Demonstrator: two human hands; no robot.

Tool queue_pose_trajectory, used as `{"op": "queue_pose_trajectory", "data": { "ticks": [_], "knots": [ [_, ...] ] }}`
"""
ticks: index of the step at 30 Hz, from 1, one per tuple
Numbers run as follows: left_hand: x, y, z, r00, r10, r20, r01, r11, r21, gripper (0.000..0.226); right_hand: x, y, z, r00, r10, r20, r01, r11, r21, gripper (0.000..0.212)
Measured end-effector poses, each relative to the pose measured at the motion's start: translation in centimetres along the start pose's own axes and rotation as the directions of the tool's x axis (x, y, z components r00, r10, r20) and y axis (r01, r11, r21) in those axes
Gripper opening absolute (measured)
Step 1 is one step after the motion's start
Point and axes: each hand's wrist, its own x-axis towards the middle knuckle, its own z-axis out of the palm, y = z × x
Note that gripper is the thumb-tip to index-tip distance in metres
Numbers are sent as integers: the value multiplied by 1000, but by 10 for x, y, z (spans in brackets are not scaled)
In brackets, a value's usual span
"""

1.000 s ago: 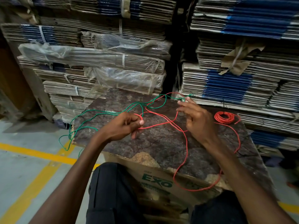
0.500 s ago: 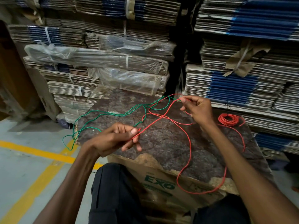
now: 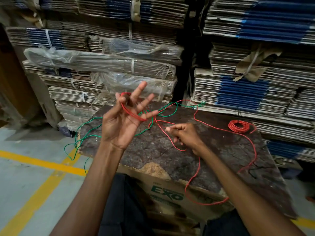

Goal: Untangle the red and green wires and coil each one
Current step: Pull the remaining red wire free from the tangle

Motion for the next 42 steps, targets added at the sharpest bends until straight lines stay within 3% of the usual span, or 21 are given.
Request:
{"op": "queue_pose_trajectory", "data": {
  "ticks": [6,10,12,14,18,20,23,30,34,36,42],
  "knots": [
    [30,11,-9,960,146,-237,-100,975,196,8,-36,-8,0,987,-13,163,16,1000,-16,15],
    [43,7,-10,879,249,-406,-33,882,469,32,-59,-17,-8,973,-72,218,89,994,-66,20],
    [42,3,-10,895,299,-330,27,703,711,36,-69,-24,-13,974,-95,204,111,991,-69,23],
    [38,-2,-16,940,258,-223,85,456,886,31,-76,-32,-20,974,-157,164,175,980,-99,21],
    [34,-4,-31,997,73,-30,36,-93,995,25,-81,-52,-39,928,-358,102,371,908,-194,15],
    [33,3,-34,1000,27,-5,11,-230,973,28,-80,-62,-51,902,-428,60,432,886,-171,11],
    [27,9,-29,999,-45,15,-28,-301,953,41,-72,-71,-64,871,-492,-15,487,865,-118,11],
    [7,6,-6,953,-265,-144,118,-112,987,37,-32,-80,-67,762,-627,-166,590,776,-224,5],
    [-8,9,-1,896,-402,-187,300,239,924,39,-6,-73,-62,746,-641,-181,589,762,-270,10],
    [-15,10,3,879,-438,-188,366,368,855,39,1,-71,-59,763,-621,-180,579,781,-235,11],
    [-31,7,6,927,-368,-71,347,774,529,30,13,-58,-51,868,-469,-163,492,859,144,11]
  ]
}}
